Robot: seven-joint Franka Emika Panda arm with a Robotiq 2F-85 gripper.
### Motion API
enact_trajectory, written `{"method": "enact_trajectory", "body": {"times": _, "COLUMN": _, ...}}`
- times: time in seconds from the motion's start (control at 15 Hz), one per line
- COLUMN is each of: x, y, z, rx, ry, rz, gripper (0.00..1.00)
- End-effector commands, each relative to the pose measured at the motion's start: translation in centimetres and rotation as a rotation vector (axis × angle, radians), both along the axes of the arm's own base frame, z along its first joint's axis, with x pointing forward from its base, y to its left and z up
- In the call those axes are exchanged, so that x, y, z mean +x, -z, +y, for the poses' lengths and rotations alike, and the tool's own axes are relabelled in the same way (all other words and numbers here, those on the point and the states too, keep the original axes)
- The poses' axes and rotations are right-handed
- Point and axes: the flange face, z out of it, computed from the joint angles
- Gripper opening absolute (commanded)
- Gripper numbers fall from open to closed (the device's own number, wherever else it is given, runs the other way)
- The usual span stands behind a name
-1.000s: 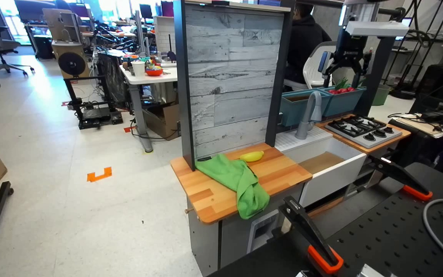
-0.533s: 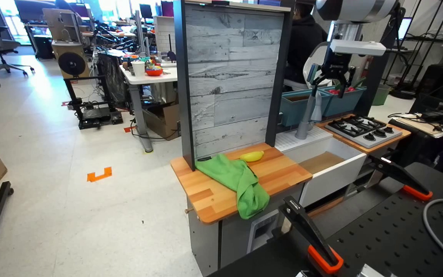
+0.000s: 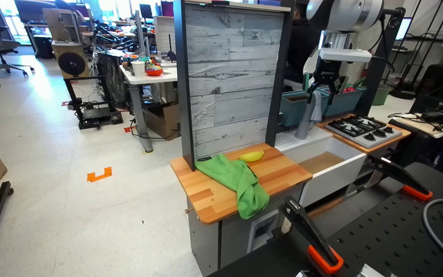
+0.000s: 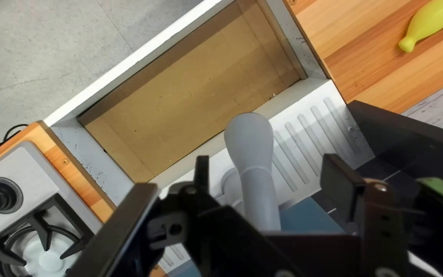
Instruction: Push the grey tap to the left
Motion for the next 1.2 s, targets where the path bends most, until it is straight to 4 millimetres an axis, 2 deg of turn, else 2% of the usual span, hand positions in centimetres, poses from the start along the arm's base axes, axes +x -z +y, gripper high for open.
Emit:
{"method": "enact_trajectory", "body": {"times": 0.0, "x": 1.4, "y": 0.2, "z": -0.4, "rx": 0.026, "ry": 0.020, "rz": 0.004, "gripper": 0.45}}
{"method": "enact_trajectory", "body": {"times": 0.4, "x": 1.9, "y": 0.7, "z": -0.6, "rx": 0.015, "ry": 0.021, "rz": -0.003, "gripper": 0.01}}
{"method": "enact_trajectory", "body": {"times": 0.53, "x": 1.9, "y": 0.9, "z": -0.2, "rx": 0.016, "ry": 0.027, "rz": -0.005, "gripper": 0.06}}
{"method": "enact_trajectory", "body": {"times": 0.8, "x": 1.9, "y": 1.6, "z": 0.3, "rx": 0.029, "ry": 0.072, "rz": -0.024, "gripper": 0.06}}
{"method": "enact_trajectory", "body": {"times": 1.13, "x": 2.2, "y": 2.1, "z": 2.0, "rx": 0.074, "ry": 0.141, "rz": -0.065, "gripper": 0.06}}
